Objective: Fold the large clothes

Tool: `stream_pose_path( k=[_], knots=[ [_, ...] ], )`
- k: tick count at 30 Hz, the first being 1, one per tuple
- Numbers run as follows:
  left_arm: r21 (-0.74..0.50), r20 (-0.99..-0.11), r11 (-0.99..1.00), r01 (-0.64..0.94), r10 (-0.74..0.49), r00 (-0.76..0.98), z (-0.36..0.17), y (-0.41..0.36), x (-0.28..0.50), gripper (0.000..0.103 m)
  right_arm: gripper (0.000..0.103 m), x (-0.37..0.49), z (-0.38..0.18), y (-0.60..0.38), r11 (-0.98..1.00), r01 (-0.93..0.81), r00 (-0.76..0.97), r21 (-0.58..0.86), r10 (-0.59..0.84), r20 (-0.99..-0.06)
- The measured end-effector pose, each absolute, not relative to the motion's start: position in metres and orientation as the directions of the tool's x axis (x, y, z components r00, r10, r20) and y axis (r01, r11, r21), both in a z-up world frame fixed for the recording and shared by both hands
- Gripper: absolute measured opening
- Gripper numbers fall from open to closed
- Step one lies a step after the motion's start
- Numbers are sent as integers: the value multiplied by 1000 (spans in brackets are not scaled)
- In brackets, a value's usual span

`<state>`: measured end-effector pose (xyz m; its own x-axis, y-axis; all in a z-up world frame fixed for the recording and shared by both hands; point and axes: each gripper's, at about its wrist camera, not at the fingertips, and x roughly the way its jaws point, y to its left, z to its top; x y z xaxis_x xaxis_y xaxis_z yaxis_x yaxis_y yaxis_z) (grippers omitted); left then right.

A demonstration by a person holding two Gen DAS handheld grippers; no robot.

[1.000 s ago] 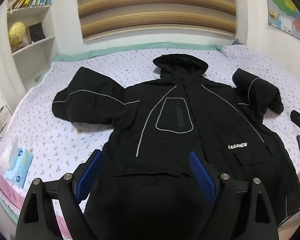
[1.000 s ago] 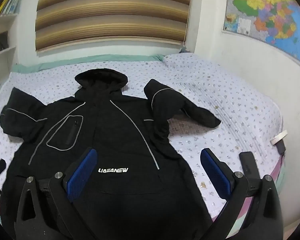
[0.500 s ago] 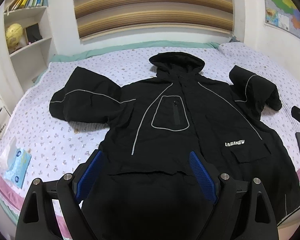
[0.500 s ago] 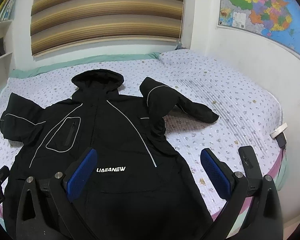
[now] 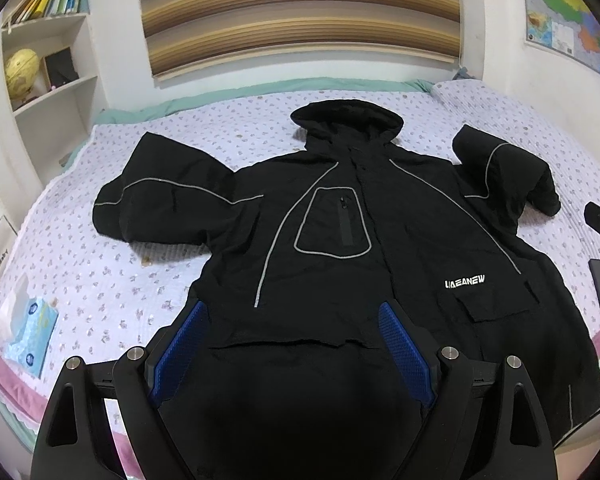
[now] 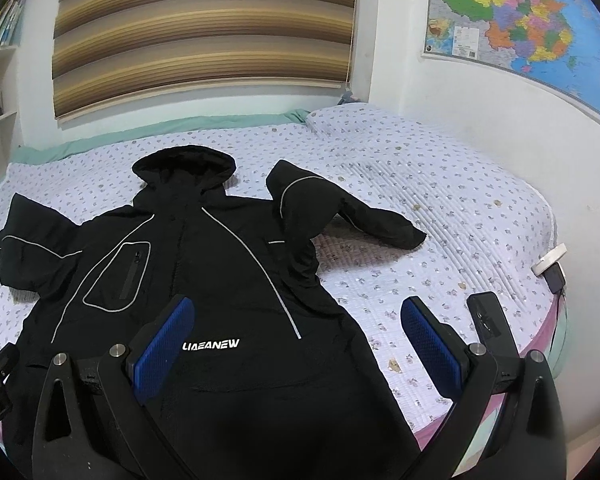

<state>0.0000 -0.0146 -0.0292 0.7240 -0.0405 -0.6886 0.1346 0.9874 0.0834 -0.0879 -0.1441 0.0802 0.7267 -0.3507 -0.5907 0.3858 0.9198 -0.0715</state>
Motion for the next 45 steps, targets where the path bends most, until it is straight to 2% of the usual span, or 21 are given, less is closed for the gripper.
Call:
stream_pose_path(
  k=[12, 32, 45],
  knots=[
    [87, -693, 986, 145, -45, 720, -32, -18, 0, 89, 103, -89, 80, -147, 912, 400, 722, -89, -374, -582],
    [107, -700, 978, 176, -52, 712, -36, -38, 1, 89, 103, -90, 75, -156, 924, 377, 724, -56, -332, -605],
    [132, -714, 969, 210, -54, 698, -42, -64, 6, 89, 103, -89, 71, -170, 909, 408, 711, -80, -372, -597]
  ],
)
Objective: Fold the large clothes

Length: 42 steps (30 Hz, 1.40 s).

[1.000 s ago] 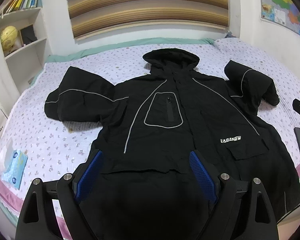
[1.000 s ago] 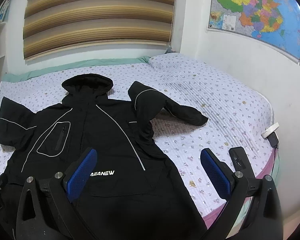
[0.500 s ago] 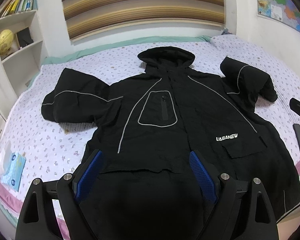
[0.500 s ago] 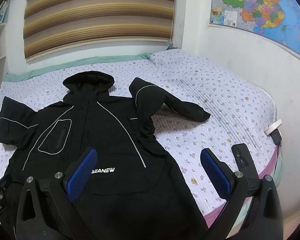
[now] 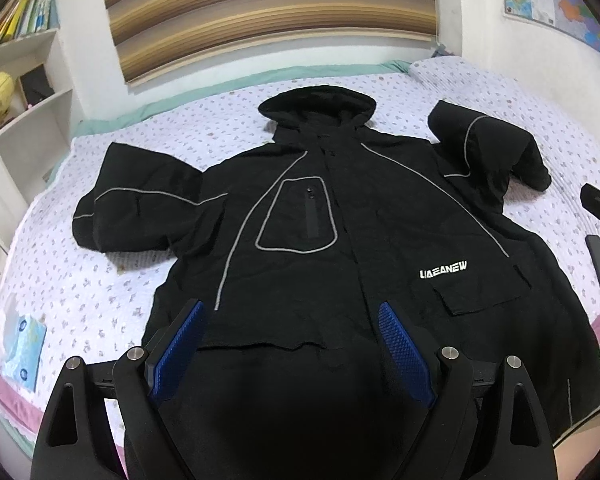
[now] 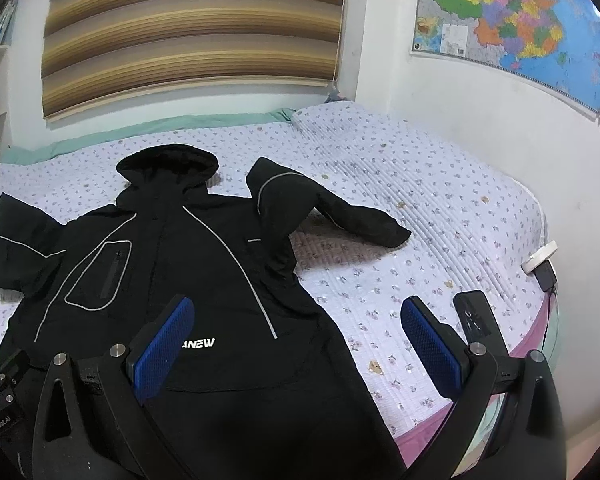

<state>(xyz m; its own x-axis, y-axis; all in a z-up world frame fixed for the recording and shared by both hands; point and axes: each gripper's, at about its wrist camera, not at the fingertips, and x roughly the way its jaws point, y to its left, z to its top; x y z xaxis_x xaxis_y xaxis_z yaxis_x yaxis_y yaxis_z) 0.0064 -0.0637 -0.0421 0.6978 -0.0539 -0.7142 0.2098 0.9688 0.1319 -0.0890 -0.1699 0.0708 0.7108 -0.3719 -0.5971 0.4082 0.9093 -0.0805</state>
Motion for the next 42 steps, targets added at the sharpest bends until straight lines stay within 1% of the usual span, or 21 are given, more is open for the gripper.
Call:
stream_pose_path(
  k=[3, 5, 8, 10, 14, 17, 19, 23, 25, 27, 29, 30, 33, 36, 40, 42],
  knots=[
    [133, -717, 962, 237, -71, 694, -42, -78, 14, 89, 103, -87, 66, -180, 910, 409, 706, -67, -362, -609],
    [113, -720, 956, 270, -109, 685, -42, -90, 21, 89, 103, -85, 61, -194, 908, 417, 700, -45, -353, -621],
    [21, -736, 935, 354, -225, 638, -39, -110, 41, 89, 103, -82, 55, -222, 905, 426, 698, 8, -323, -639],
    [-46, -750, 915, 400, -296, 592, -38, -125, 61, 89, 103, -79, 50, -249, 906, 416, 707, 75, -270, -653],
    [-92, -758, 896, 434, -345, 554, -39, -159, 104, 89, 103, -66, 33, -320, 877, 424, 706, 225, -165, -689],
    [-164, -775, 879, 448, -396, 493, -47, -184, 145, 89, 103, -51, 17, -376, 838, 468, 678, 282, -135, -722],
    [-203, -772, 870, 450, -424, 473, -55, -198, 169, 89, 97, -39, 5, -407, 816, 486, 662, 314, -109, -741],
    [-200, -778, 861, 468, -430, 458, -79, -221, 202, 89, 92, -13, -21, -462, 765, 501, 641, 404, -15, -767],
    [-212, -798, 858, 468, -429, 423, -103, -232, 220, 89, 87, 0, -35, -481, 737, 517, 630, 435, 17, -777],
    [-226, -824, 863, 452, -417, 384, -126, -239, 236, 86, 83, 18, -52, -500, 698, 520, 628, 492, 78, -774],
    [-258, -851, 863, 435, -416, 321, -157, -242, 249, 72, 83, 33, -64, -510, 659, 529, 625, 535, 123, -770],
    [-240, -867, 871, 428, -391, 308, -173, -244, 254, 65, 83, 39, -69, -514, 640, 531, 627, 555, 143, -765],
    [-173, -844, 862, 477, -379, 378, -178, -250, 245, 66, 83, 55, -90, -532, 552, 539, 653, 636, 202, -730],
    [-137, -838, 861, 491, -365, 406, -179, -254, 239, 66, 83, 62, -97, -545, 496, 531, 695, 687, 209, -688],
    [-110, -828, 860, 498, -357, 433, -178, -259, 232, 67, 82, 85, -107, -552, 488, 544, 688, 683, 207, -696],
    [-97, -826, 860, 501, -351, 442, -176, -261, 229, 67, 71, 99, -109, -547, 527, 551, 668, 647, 186, -721]
  ],
)
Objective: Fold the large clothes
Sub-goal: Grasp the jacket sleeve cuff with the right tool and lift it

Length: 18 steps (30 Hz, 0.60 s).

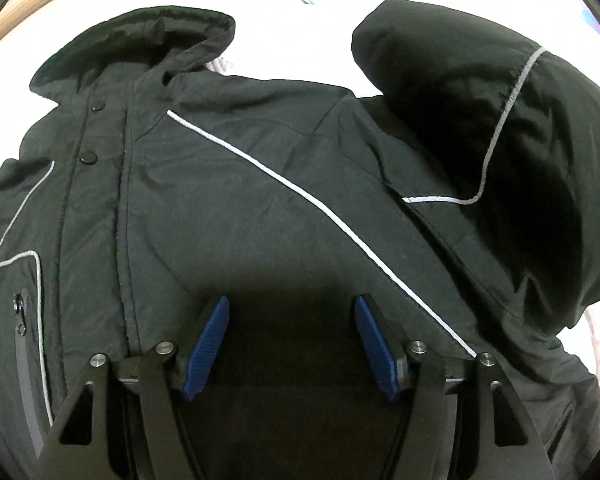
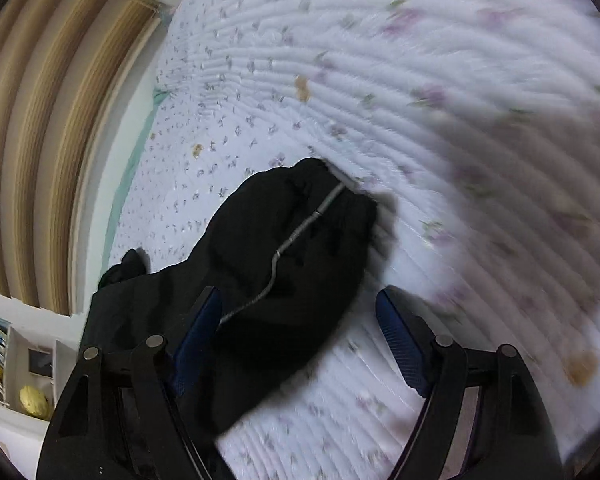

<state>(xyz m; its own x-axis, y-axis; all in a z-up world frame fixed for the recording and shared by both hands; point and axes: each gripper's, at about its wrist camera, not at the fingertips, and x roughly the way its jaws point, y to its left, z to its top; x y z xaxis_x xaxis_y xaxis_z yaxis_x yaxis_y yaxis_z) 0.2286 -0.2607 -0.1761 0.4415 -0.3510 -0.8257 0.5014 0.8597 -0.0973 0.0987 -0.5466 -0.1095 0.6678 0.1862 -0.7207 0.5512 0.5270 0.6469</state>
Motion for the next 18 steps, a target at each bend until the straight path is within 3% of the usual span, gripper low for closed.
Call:
stream_pose_path(
  k=[1, 3, 4, 6, 13, 16, 18],
  knots=[
    [-93, -825, 859, 503, -350, 445, -176, -259, 226, 67, 53, 106, -109, -543, 561, 565, 645, 605, 157, -747],
    [-82, -822, 853, 515, -350, 449, -171, -259, 220, 64, 36, 112, -99, -535, 629, 572, 623, 526, 83, -778],
    [-90, -822, 846, 525, -361, 440, -167, -259, 218, 56, 27, 113, -95, -533, 647, 569, 625, 508, 61, -778],
    [-117, -822, 821, 558, -396, 410, -158, -264, 225, 46, 21, 106, -73, -531, 693, 569, 629, 442, -21, -777],
    [-163, -774, 737, 656, -507, 378, -106, -309, 213, 47, 19, 49, 16, -563, 715, 686, 586, 136, -433, -685],
    [-198, -814, 739, 644, -490, 311, -127, -330, 227, 47, 19, 31, 30, -586, 652, 757, 507, 48, -539, -673],
    [-233, -863, 762, 604, -449, 233, -157, -340, 245, 48, 18, 25, 25, -600, 640, 766, 492, 53, -531, -690]
  ],
)
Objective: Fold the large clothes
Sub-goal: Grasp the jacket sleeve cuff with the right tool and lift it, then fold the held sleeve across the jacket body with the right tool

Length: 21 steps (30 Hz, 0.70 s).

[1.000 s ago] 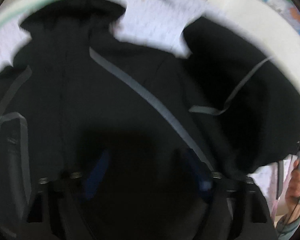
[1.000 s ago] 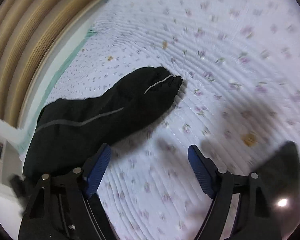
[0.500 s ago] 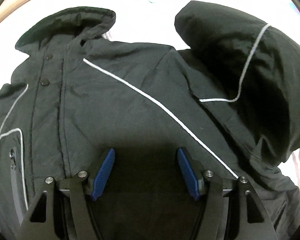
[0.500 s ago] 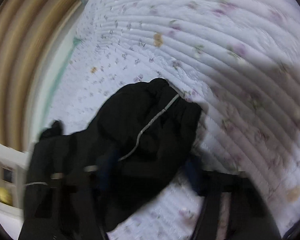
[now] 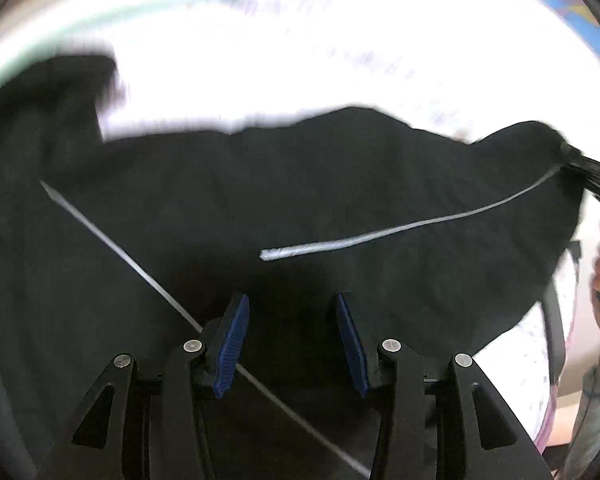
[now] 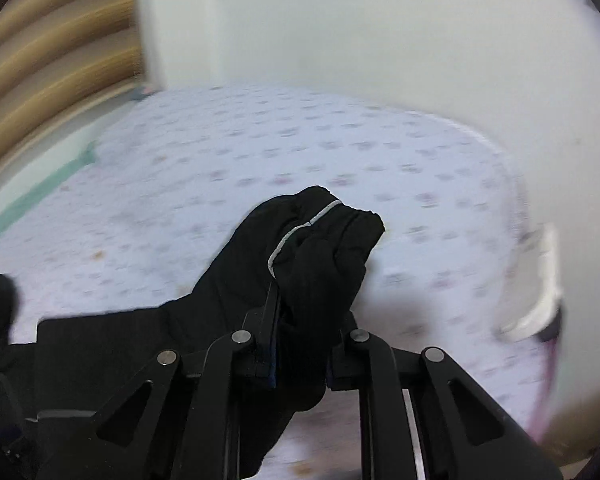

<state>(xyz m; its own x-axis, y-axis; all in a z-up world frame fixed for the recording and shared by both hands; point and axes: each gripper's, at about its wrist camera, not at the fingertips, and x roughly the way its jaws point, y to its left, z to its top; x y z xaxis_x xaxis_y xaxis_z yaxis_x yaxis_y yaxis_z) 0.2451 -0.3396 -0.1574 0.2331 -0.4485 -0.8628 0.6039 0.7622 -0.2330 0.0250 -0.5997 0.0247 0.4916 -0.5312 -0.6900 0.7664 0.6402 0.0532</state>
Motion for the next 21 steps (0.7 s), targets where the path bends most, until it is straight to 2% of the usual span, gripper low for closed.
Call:
stream_pose_path(
  k=[1, 4, 8, 12, 16, 21],
  knots=[
    [-258, -875, 772, 582, -442, 198, -172, -340, 253, 48, 18, 23, 20, -604, 637, 768, 486, 59, -521, -701],
    [-285, -869, 773, 567, -458, 188, -166, -334, 256, 48, 18, 27, 4, -602, 631, 775, 448, 29, -517, -730],
    [-203, -850, 772, 602, -444, 283, -131, -310, 241, 48, 17, 29, 12, -574, 711, 697, 543, 89, -443, -713],
    [-165, -798, 771, 615, -471, 376, -86, -265, 220, 48, 16, 47, 44, -511, 823, 555, 649, 120, -338, -682],
    [-186, -753, 797, 574, -491, 438, -56, -200, 205, 48, 16, 79, 66, -426, 918, 382, 704, 111, -212, -678],
    [-159, -726, 854, 496, -442, 528, -34, -130, 205, 48, 16, 112, 75, -307, 983, 171, 727, 68, -79, -682]
  ],
)
